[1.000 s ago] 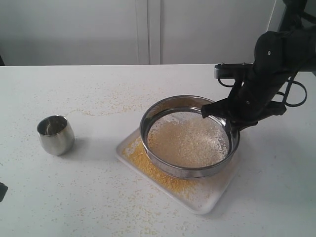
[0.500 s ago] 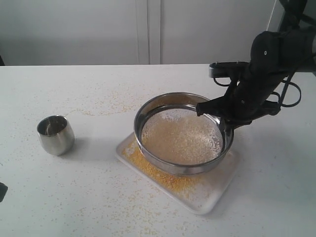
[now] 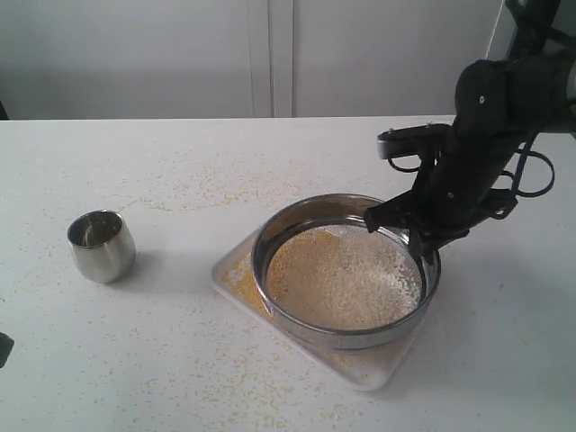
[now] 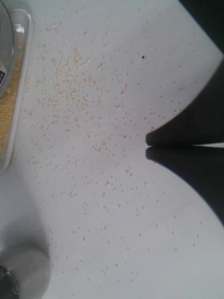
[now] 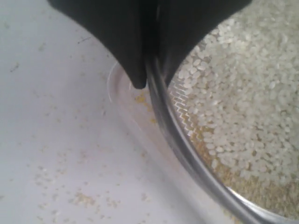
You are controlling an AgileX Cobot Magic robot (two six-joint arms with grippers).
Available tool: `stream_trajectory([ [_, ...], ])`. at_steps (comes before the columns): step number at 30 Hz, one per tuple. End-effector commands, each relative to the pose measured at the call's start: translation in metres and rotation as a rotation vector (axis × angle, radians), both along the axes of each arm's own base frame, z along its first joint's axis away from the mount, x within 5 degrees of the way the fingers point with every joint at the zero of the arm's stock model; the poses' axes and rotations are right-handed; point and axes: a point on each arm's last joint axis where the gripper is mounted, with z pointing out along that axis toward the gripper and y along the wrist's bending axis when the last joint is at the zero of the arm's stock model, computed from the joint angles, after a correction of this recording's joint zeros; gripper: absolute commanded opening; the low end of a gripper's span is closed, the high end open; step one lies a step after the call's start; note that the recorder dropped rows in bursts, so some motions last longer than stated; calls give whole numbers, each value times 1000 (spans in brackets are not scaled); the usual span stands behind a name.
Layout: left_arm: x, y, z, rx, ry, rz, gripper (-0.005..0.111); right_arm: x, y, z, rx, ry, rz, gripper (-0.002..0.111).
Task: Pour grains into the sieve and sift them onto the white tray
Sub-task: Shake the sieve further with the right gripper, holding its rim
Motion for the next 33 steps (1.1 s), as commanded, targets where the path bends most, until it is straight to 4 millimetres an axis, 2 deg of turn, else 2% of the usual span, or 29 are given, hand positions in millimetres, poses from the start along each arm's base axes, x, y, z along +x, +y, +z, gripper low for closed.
stream_trajectory([
  [1,-2,-1,2,-11,1,-8,0,10,-3,12,105,-91,-190,0],
  [5,-2,-1,2,-11,-1,-7,0,-2,13,12,97,-25,39,0],
  [7,-2,-1,2,-11,-1,-7,0,1,14,12,91,-59,24,0],
  [10,-2,-1,2,-11,-1,-7,0,8,11,14,149,-104,-145,0],
  [11,-2,-1,2,-11,-1,-7,0,6,14,14,163,-85,-127,0],
  [13,-2,-1,2,-11,0,-8,0,-1,21,14,120,-55,63,0],
  [14,-2,-1,2,-11,0,-8,0,-1,21,14,96,-57,94,0],
  [18,-2,-1,2,-11,-1,-7,0,11,5,13,128,-101,-188,0],
  [22,-2,-1,2,-11,-1,-7,0,2,13,12,60,-50,49,0],
  [23,-2,-1,2,-11,-1,-7,0,5,10,10,33,-74,37,0],
  [26,-2,-1,2,-11,-1,-7,0,16,-6,5,37,-105,-216,0],
  [27,-2,-1,2,-11,-1,-7,0,13,-6,4,41,-69,-201,0],
  [30,-2,-1,2,-11,-1,-7,0,-2,13,3,33,21,54,0],
  [32,-2,-1,2,-11,-1,-7,0,4,10,3,5,-51,44,0],
  [33,-2,-1,2,-11,1,-8,0,10,4,2,9,-85,-62,0],
])
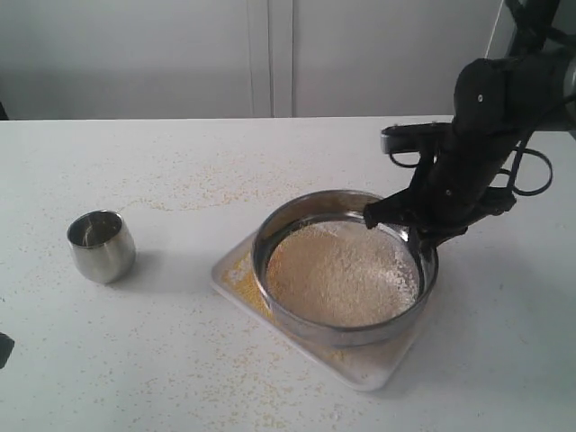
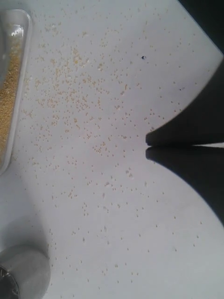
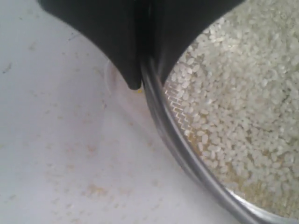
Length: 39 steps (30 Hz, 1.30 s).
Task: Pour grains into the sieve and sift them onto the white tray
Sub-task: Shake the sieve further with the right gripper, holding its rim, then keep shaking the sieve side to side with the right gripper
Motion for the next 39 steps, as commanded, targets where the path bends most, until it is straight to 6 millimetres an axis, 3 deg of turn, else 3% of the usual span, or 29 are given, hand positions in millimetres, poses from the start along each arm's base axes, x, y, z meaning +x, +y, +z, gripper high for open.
stream_trajectory([
  [1,-2,-1,2,-11,1,-8,0,10,-6,4,12,-89,-135,0],
  [3,-2,-1,2,-11,1,-8,0,7,-5,4,49,-24,-190,0],
  [6,-2,-1,2,-11,1,-8,0,-4,11,6,33,17,85,0],
  [8,-2,-1,2,-11,1,-8,0,5,3,7,7,-61,0,0],
  [9,-2,-1,2,-11,1,-8,0,11,-5,8,31,-90,-152,0],
  [11,-2,-1,2,-11,1,-8,0,10,-7,7,89,-52,-256,0],
  [14,-2,-1,2,-11,1,-8,0,-5,13,9,101,26,78,0],
  [15,-2,-1,2,-11,1,-8,0,-4,13,10,82,-4,99,0],
  [19,-2,-1,2,-11,0,-8,0,13,-7,12,115,-88,-271,0],
  [23,-2,-1,2,-11,0,-8,0,-5,12,15,105,-3,73,0],
  [24,-2,-1,2,-11,-1,-7,0,-1,11,15,90,-41,58,0],
  [27,-2,-1,2,-11,-1,-7,0,12,0,14,133,-109,-218,0],
  [29,-2,-1,2,-11,-1,-7,0,7,6,14,150,-55,-160,0],
  [30,-2,-1,2,-11,0,-8,0,-4,19,15,136,-11,47,0],
  [31,-2,-1,2,-11,0,-8,0,-5,19,16,123,-22,78,0],
  [34,-2,-1,2,-12,-2,-7,0,10,8,16,189,-85,-198,0],
  [38,-2,-1,2,-12,-2,-7,0,-5,23,17,134,-36,103,0],
  [39,-2,-1,2,-11,0,-8,0,5,14,16,108,-111,-5,0],
])
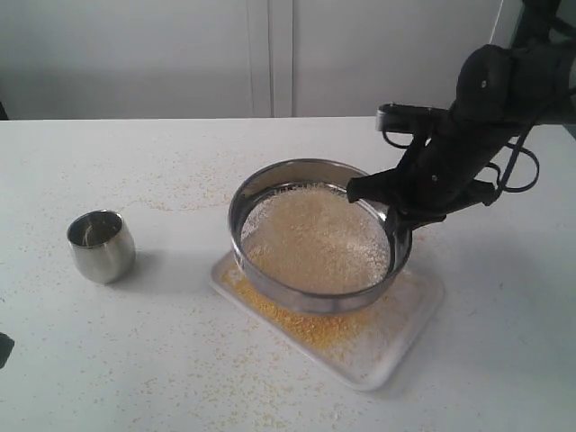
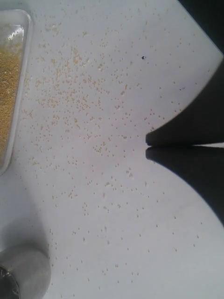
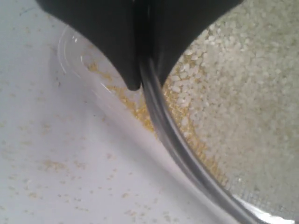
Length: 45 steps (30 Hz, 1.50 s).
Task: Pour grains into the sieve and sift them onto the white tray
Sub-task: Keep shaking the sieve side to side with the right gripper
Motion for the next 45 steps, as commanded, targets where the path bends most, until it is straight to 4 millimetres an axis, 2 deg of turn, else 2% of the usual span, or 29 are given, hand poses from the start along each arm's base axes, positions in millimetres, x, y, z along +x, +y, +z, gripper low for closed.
stream_trajectory([
  [1,-2,-1,2,-11,0,-8,0,9,-7,4,17,-66,-160,0],
  [2,-2,-1,2,-11,0,-8,0,8,-5,4,47,-29,-179,0],
  [4,-2,-1,2,-11,-1,-7,0,-6,8,5,3,10,93,0],
  [5,-2,-1,2,-11,-1,-7,0,-3,5,5,-21,-30,84,0],
  [7,-2,-1,2,-11,0,-8,0,10,-9,6,19,-70,-143,0],
  [8,-2,-1,2,-11,0,-8,0,8,-8,6,59,-23,-179,0],
  [10,-2,-1,2,-11,0,-8,0,-6,5,9,31,10,48,0],
  [11,-2,-1,2,-11,0,-8,0,-1,2,11,0,-53,43,0],
  [13,-2,-1,2,-11,0,-8,0,13,-15,10,31,-94,-190,0],
  [14,-2,-1,2,-11,0,-8,0,12,-15,9,43,-66,-224,0],
  [16,-2,-1,2,-11,-1,-7,0,-1,-3,9,-3,3,7,0],
  [17,-2,-1,2,-11,-1,-7,0,1,-5,8,-50,-32,38,0],
  [18,-2,-1,2,-11,-1,-7,0,6,-13,7,-64,-53,-37,0],
  [19,-2,-1,2,-11,-1,-7,0,13,-25,2,-43,-42,-202,0],
  [20,-2,-1,2,-11,-1,-7,0,11,-25,0,-33,3,-206,0],
  [22,-2,-1,2,-11,-1,-7,0,0,-13,-1,-14,85,-43,0],
  [24,-2,-1,2,-11,-1,-7,0,-5,-5,-2,-45,73,96,0],
  [25,-2,-1,2,-11,-1,-7,0,-2,-7,-2,-58,36,74,0],
  [27,-2,-1,2,-11,-1,-7,0,9,-19,-3,-56,-11,-106,0],
  [29,-2,-1,2,-11,-1,-7,0,8,-23,-5,-21,40,-190,0],
  [31,-2,-1,2,-11,-1,-7,0,-4,-9,-5,1,112,-22,0],
  [33,-2,-1,2,-11,-1,-7,0,-7,-3,-4,-51,69,147,0],
  [34,-2,-1,2,-11,-1,-7,0,-3,-5,-3,-69,34,117,0],
  [37,-2,-1,2,-11,0,-8,0,12,-24,-4,-47,-15,-201,0],
  [38,-2,-1,2,-11,0,-8,0,10,-25,-4,-31,14,-222,0],
  [40,-2,-1,2,-11,0,-8,0,-1,-12,-3,-6,85,-63,0],
  [42,-2,-1,2,-11,0,-8,0,-6,-4,-3,-48,56,110,0],
  [43,-2,-1,2,-11,0,-8,0,-2,-6,-3,-66,15,91,0],
  [45,-2,-1,2,-12,-1,-7,0,10,-18,-5,-53,-34,-126,0],
])
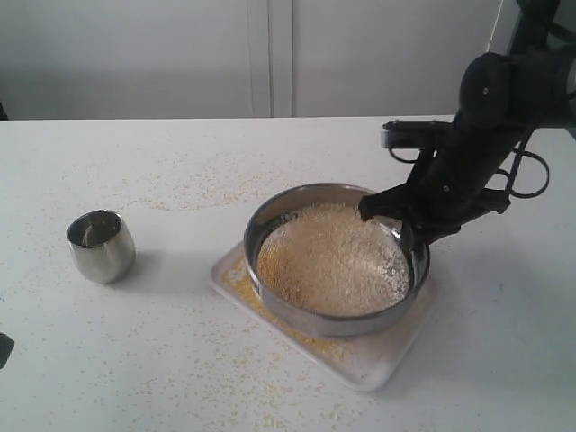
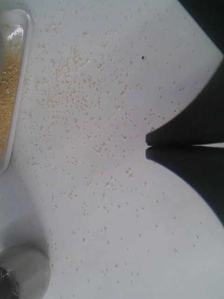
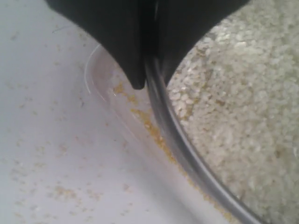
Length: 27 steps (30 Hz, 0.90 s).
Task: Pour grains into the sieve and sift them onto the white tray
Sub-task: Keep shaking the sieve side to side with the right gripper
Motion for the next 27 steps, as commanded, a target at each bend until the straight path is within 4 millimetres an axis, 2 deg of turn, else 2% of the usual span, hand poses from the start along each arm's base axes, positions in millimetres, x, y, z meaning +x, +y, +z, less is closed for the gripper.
stream_trajectory([
  [1,-2,-1,2,-12,-1,-7,0,12,-9,3,40,-75,-236,0],
  [3,-2,-1,2,-12,-1,-7,0,2,-1,2,48,22,-139,0],
  [4,-2,-1,2,-12,-1,-7,0,-6,8,3,54,59,-20,0],
  [6,-2,-1,2,-12,-1,-7,0,-10,17,7,22,17,130,0],
  [7,-2,-1,2,-11,1,-8,0,-4,15,7,-2,-46,114,0],
  [8,-2,-1,2,-10,3,-9,0,4,10,8,-9,-102,19,0],
  [10,-2,-1,2,-11,1,-8,0,12,2,5,38,-109,-214,0],
  [12,-2,-1,2,-11,1,-8,0,5,9,3,57,-44,-156,0],
  [14,-2,-1,2,-11,0,-7,0,-10,26,2,50,27,69,0],
  [15,-2,-1,2,-11,0,-7,0,-12,30,3,35,18,121,0],
  [17,-2,-1,2,-11,2,-8,0,-3,27,4,8,-77,70,0],
  [20,-2,-1,2,-11,2,-8,0,9,14,3,64,-90,-216,0],
  [21,-2,-1,2,-11,-1,-7,0,7,15,2,67,-68,-181,0],
  [23,-2,-1,2,-11,-1,-7,0,-6,30,1,50,-6,46,0],
  [24,-2,-1,2,-11,-1,-7,0,-10,33,2,35,3,105,0],
  [27,-2,-1,2,-11,-1,-7,0,-4,33,3,63,-46,15,0],
])
